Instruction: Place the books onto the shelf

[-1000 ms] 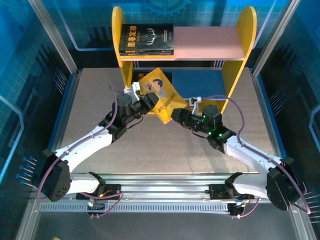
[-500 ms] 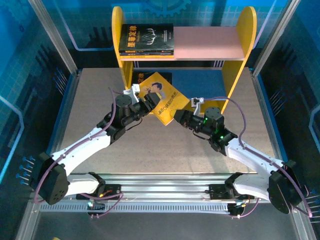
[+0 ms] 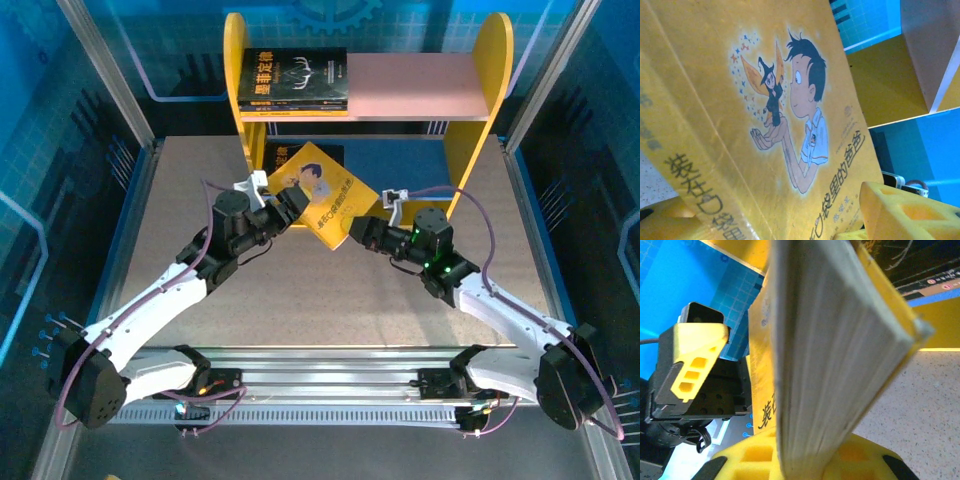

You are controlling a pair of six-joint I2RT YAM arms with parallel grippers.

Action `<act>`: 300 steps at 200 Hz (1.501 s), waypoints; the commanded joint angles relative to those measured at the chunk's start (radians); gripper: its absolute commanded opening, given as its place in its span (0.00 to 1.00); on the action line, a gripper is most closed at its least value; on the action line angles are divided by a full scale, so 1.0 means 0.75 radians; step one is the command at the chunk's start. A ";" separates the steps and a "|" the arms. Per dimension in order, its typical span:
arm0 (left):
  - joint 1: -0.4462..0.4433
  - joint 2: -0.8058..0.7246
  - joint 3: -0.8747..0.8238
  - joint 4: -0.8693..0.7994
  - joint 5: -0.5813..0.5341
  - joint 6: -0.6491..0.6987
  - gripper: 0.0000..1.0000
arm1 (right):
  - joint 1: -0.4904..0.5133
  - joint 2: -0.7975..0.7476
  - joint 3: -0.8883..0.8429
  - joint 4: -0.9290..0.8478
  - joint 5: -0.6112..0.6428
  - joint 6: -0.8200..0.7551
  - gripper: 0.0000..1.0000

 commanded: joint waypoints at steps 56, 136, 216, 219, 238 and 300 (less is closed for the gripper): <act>0.049 0.059 0.036 0.018 0.169 0.047 0.26 | -0.017 0.002 0.169 -0.178 -0.168 -0.186 0.07; 0.047 -0.021 -0.068 0.137 0.067 0.009 0.00 | -0.021 0.002 0.067 -0.029 -0.082 -0.025 0.30; 0.043 -0.067 -0.117 0.256 -0.044 -0.001 0.00 | 0.016 -0.004 -0.009 0.028 0.032 0.090 0.54; 0.041 -0.065 -0.117 0.261 -0.046 -0.001 0.00 | 0.020 -0.004 -0.012 0.026 0.040 0.090 0.56; 0.030 -0.058 -0.122 0.293 -0.066 -0.004 0.00 | 0.035 0.006 -0.018 0.027 0.058 0.098 0.64; -0.005 -0.005 -0.151 0.456 -0.119 -0.027 0.00 | 0.120 0.086 -0.011 0.113 0.099 0.160 0.69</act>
